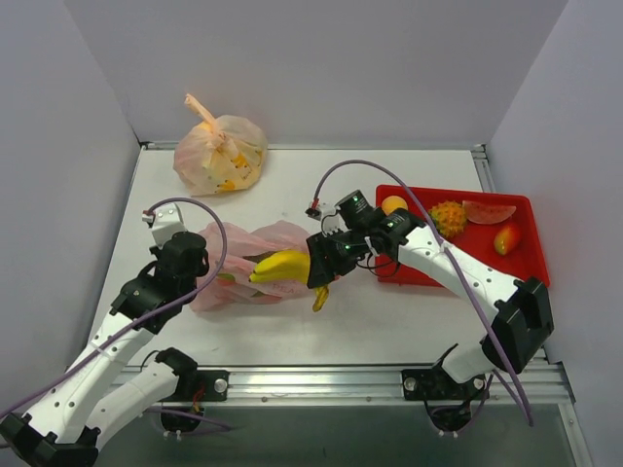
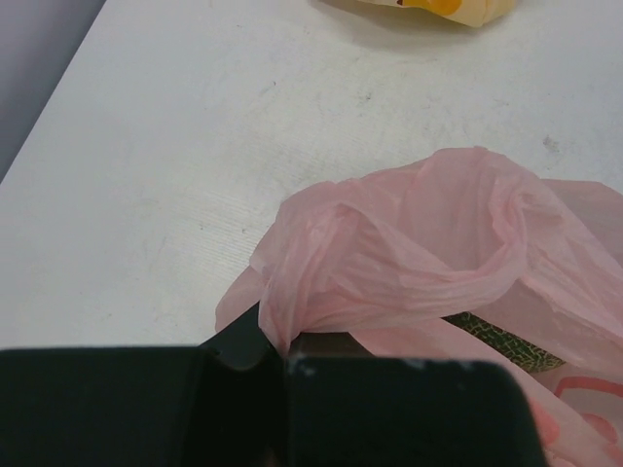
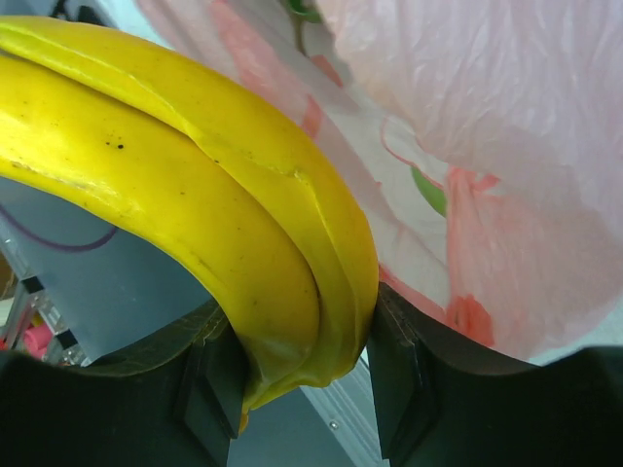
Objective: Untie the knot of the plastic bag and take out the fruit
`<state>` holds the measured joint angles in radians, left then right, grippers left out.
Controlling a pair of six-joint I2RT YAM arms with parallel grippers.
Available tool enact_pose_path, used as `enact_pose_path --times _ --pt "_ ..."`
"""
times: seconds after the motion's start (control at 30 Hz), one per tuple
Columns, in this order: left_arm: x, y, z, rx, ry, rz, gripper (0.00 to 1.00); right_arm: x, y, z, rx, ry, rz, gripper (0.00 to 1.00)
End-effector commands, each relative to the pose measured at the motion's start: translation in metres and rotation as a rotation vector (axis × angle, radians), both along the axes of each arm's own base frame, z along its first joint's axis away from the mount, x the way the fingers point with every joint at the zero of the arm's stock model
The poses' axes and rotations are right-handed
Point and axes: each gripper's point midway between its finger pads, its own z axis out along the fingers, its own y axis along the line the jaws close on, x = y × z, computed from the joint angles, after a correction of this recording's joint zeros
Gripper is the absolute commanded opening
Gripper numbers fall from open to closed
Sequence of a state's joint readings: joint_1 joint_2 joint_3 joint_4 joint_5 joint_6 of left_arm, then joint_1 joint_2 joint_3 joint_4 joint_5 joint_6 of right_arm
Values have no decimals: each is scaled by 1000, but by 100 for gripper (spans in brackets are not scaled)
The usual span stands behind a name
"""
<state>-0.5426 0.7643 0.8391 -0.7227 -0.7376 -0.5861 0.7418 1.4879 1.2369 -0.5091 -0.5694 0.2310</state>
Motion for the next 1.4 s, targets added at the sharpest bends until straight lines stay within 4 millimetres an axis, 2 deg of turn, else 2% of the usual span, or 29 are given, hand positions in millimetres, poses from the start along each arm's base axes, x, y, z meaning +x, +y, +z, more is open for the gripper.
enact_pose_path --times 0.0,0.13,0.23,0.3,0.33,0.4,0.47,0.5,0.53,0.6,0.63,0.67,0.7,0.73,0.77,0.8,0.83,0.9,0.93,1.07,1.13,1.23,1.27,1.33,1.37 --pt "7 4 26 2 -53 20 0 -11 12 35 175 -36 122 0" --pt "6 -18 10 -70 -2 -68 0 -4 30 80 341 -100 109 0" --pt "3 -23 0 -83 28 -96 0 8 38 121 454 -169 58 0" --pt "-2 -23 -5 -93 45 -105 0 21 35 138 486 -221 -5 0" --pt "-3 -24 -6 -100 48 -106 0 35 27 144 471 -279 -85 0" --pt "-9 -23 -8 -106 60 -115 0 62 3 144 433 -321 -234 0" --pt "-13 -24 -8 -118 64 -125 0 90 -37 132 358 -359 -447 0" --pt "-14 -26 -9 -122 70 -135 0 109 -67 126 323 -363 -578 0" --pt "-15 -27 -9 -129 73 -143 0 115 -90 125 289 -384 -662 0" --pt "-18 -31 -9 -147 79 -168 0 134 -157 97 117 -394 -914 0" --pt "-19 -33 -9 -154 81 -176 0 135 -180 93 82 -404 -998 0" --pt "-20 -34 -8 -160 80 -182 0 134 -203 77 27 -383 -1077 0" --pt "-21 -36 -9 -170 85 -197 0 134 -223 73 11 -378 -1150 0" --pt "-22 -37 -10 -174 86 -200 0 135 -254 66 -13 -361 -1267 0" --pt "-23 -37 -9 -179 84 -205 0 130 -273 52 -46 -330 -1335 0" --pt "-24 -38 -9 -184 82 -208 0 128 -292 46 -74 -328 -1402 0" --pt "-25 -39 -9 -188 83 -214 0 126 -322 40 -92 -310 -1508 1" --pt "-26 -39 -9 -190 81 -216 0 119 -346 22 -135 -264 -1594 2" --pt "-27 -40 -10 -195 85 -221 0 114 -368 17 -147 -245 -1680 2" --pt "-29 -43 -13 -209 94 -235 0 108 -407 -3 -173 -162 -1838 6" --pt "-30 -43 -19 -210 106 -234 0 114 -414 -15 -179 -118 -1857 9" --pt "-32 -46 -23 -223 118 -239 0 118 -425 -31 -209 -55 -1881 22" --pt "-33 -46 -24 -226 121 -244 0 118 -427 -35 -219 -42 -1888 36" --pt "-34 -48 -24 -232 127 -249 0 115 -430 -42 -239 -25 -1902 55" --pt "-34 -48 -24 -233 129 -249 0 114 -431 -41 -243 -27 -1909 72"
